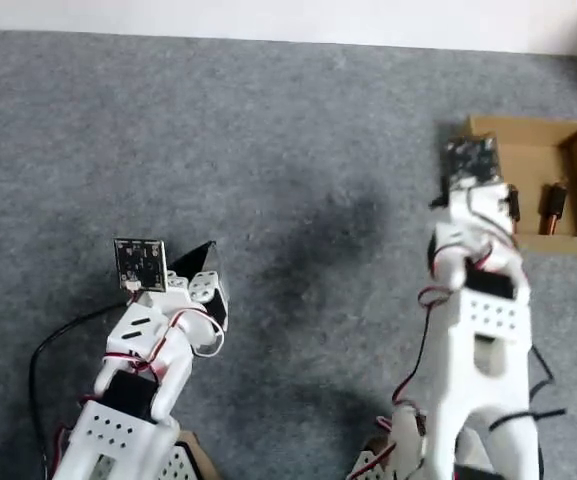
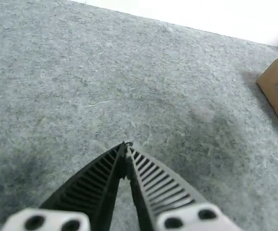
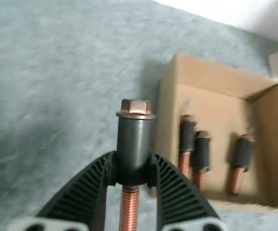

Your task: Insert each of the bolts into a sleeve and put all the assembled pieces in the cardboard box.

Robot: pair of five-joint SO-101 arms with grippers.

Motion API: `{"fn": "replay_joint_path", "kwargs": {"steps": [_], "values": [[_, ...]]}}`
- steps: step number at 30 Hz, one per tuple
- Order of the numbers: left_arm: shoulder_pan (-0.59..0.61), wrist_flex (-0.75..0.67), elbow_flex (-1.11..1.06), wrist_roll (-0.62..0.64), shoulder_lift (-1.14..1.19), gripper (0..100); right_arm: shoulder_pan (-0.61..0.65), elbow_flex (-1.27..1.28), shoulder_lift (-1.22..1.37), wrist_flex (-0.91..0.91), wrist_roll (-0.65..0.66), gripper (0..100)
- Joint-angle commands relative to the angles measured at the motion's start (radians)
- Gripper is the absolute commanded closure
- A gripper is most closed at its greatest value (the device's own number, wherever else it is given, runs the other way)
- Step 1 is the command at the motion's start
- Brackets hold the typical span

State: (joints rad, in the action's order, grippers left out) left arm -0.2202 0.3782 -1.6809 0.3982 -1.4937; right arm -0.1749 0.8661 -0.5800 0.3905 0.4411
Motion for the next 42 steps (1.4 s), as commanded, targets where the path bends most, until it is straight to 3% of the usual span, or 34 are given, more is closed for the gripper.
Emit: {"fn": "replay_joint_path", "kwargs": {"steps": [1, 13, 16, 25, 39, 42], "values": [[-0.015, -0.02, -0.018, -0.008, 0.005, 99, -0.056, -0.166, 0.082, 0.001, 0.037, 99.5], [-0.015, -0.02, -0.022, -0.008, 0.005, 99, -0.205, -0.545, 0.533, -0.001, 0.058, 99.5], [-0.016, -0.021, -0.022, -0.006, 0.007, 99, -0.226, -0.638, 0.65, -0.001, 0.112, 99.5], [-0.016, -0.021, -0.022, -0.006, 0.007, 99, -0.272, -0.918, 0.966, 0.001, 0.109, 99.5], [-0.016, -0.02, -0.022, -0.006, 0.007, 99, -0.288, -1.09, 1.165, 0.05, 0.107, 99.0], [-0.016, -0.02, -0.022, -0.006, 0.007, 99, -0.283, -1.102, 1.162, 0.09, 0.107, 93.3]]}}
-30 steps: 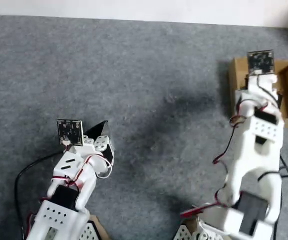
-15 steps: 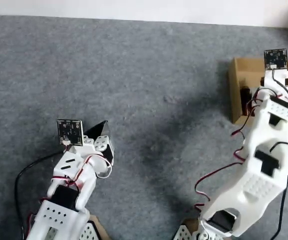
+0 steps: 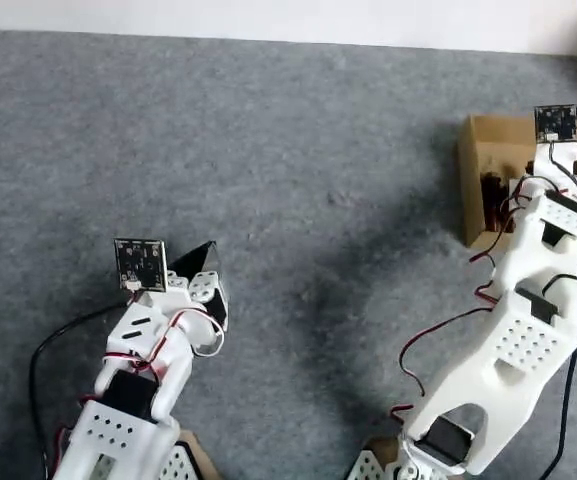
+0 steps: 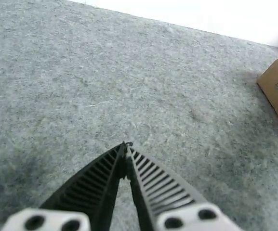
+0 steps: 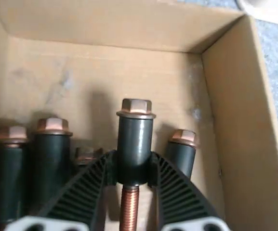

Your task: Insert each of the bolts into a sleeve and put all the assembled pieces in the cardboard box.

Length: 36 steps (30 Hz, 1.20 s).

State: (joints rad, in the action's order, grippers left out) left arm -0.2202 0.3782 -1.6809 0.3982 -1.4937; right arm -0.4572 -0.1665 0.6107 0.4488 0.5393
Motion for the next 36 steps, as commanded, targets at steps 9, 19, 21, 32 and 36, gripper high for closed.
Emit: {"fn": "replay_joint_path", "kwargs": {"steps": [9, 19, 21, 32, 36], "values": [[-0.013, -0.02, -0.022, -0.006, 0.007, 99, 0.007, -0.341, -0.058, 0.397, -0.089, 88.2], [-0.008, -0.017, -0.022, -0.006, 0.007, 99, 0.054, -0.582, -0.068, 0.855, -0.132, 99.5], [-0.008, -0.003, -0.022, -0.006, 0.007, 99, 0.071, -0.648, -0.068, 0.967, -0.146, 99.4], [-0.005, 0.002, -0.022, -0.069, 0.007, 99, 0.125, -0.946, -0.068, 1.316, -0.301, 99.4], [0.002, 0.002, -0.022, -0.072, 0.005, 99, 0.125, -0.935, -0.074, 1.317, -0.305, 99.4]]}}
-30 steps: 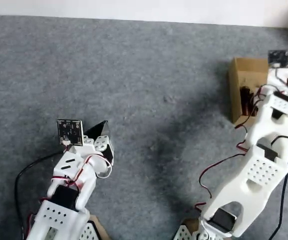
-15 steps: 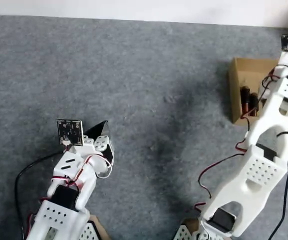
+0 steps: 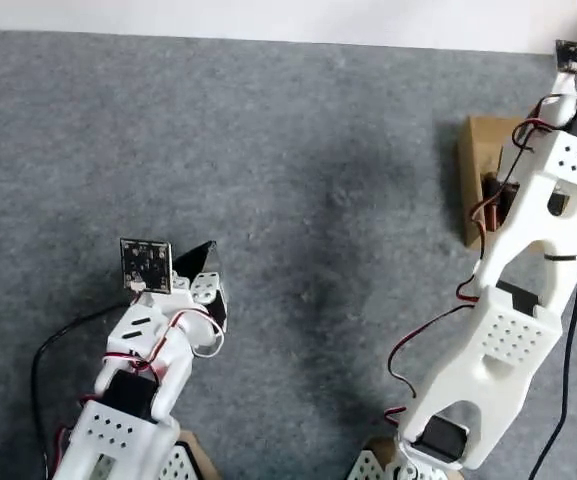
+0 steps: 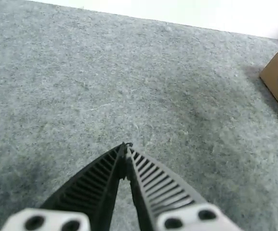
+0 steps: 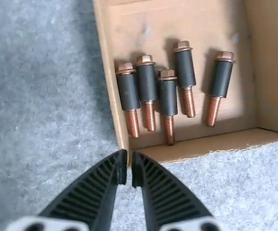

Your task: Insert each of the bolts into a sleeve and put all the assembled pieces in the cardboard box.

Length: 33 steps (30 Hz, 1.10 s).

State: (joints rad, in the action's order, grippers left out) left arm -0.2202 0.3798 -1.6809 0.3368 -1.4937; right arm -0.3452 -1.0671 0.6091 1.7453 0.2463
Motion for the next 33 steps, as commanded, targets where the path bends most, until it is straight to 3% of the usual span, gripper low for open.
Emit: {"fn": "replay_joint_path", "kwargs": {"steps": [1, 12, 16, 20, 29, 33], "values": [[0.015, 0.0, -0.021, -0.011, 0.005, 99, 0.013, -0.007, -0.087, 0.021, -0.012, 99.4], [0.038, -0.003, -0.018, -0.012, 0.002, 99, 0.094, 0.533, -0.504, 0.015, -0.014, 99.4], [0.048, -0.003, -0.022, -0.083, -0.002, 99, 0.108, 0.691, -0.591, 0.013, -0.015, 99.4], [0.107, 0.005, -0.024, -0.089, 0.005, 99, 0.107, 0.831, -0.68, -0.022, -0.031, 99.4], [0.288, 0.163, -0.024, -0.091, -0.004, 99, 0.151, 1.152, -0.891, -0.119, -0.057, 99.4], [0.343, 0.219, -0.024, -0.147, -0.004, 99, 0.157, 1.328, -0.995, -0.189, -0.057, 99.4]]}}
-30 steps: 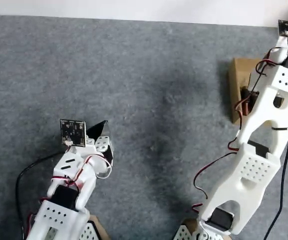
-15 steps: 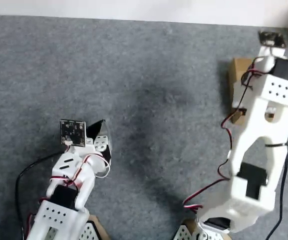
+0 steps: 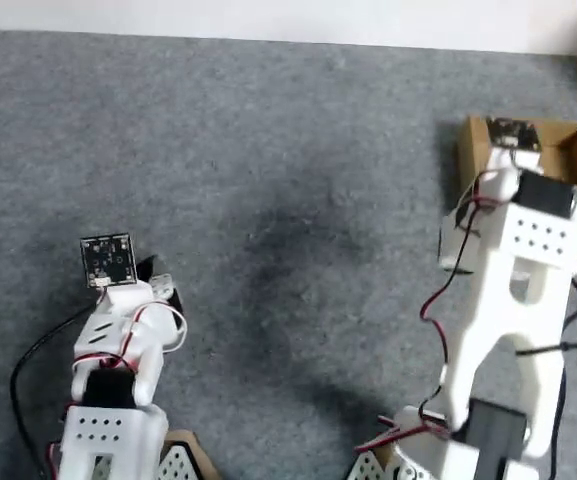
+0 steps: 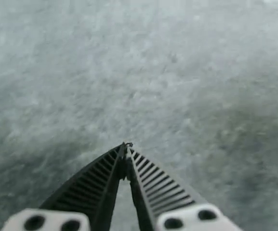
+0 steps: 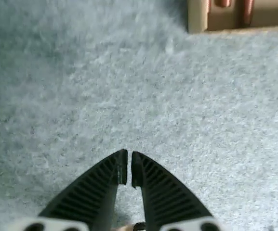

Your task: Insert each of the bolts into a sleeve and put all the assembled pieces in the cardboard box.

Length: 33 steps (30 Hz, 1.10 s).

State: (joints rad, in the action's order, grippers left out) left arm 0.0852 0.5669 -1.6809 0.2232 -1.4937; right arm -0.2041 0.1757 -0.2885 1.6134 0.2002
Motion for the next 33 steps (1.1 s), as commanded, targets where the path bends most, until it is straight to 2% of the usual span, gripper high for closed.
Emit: {"fn": "replay_joint_path", "kwargs": {"steps": [1, 8, 11, 15, 20, 25, 28, 30, 33], "values": [[0.05, 0.04, -0.024, -0.034, -0.004, 99, 0.016, 0.139, -0.128, -0.084, -0.011, 99.4], [0.087, 0.084, -0.024, -0.041, -0.004, 99, 0.016, 0.427, -0.305, -0.231, -0.011, 99.4], [0.084, 0.123, -0.024, -0.044, -0.004, 99, 0.012, 0.503, -0.358, -0.274, -0.008, 99.4], [0.094, 0.172, -0.024, -0.138, -0.004, 99, 0.016, 0.598, -0.433, -0.332, -0.002, 99.4], [0.159, 0.186, -0.024, -0.146, -0.004, 99, 0.018, 0.705, -0.504, -0.398, 0.011, 99.4], [0.16, 0.226, -0.024, -0.153, -0.004, 99, 0.012, 0.809, -0.55, -0.458, 0.04, 99.4], [0.16, 0.232, -0.024, -0.278, -0.004, 99, 0.012, 0.872, -0.585, -0.492, 0.037, 99.4], [0.16, 0.249, -0.024, -0.316, -0.004, 99, 0.013, 0.915, -0.616, -0.516, 0.035, 99.4], [0.168, 0.267, -0.024, -0.241, -0.004, 99, 0.015, 0.981, -0.671, -0.552, 0.04, 99.4]]}}
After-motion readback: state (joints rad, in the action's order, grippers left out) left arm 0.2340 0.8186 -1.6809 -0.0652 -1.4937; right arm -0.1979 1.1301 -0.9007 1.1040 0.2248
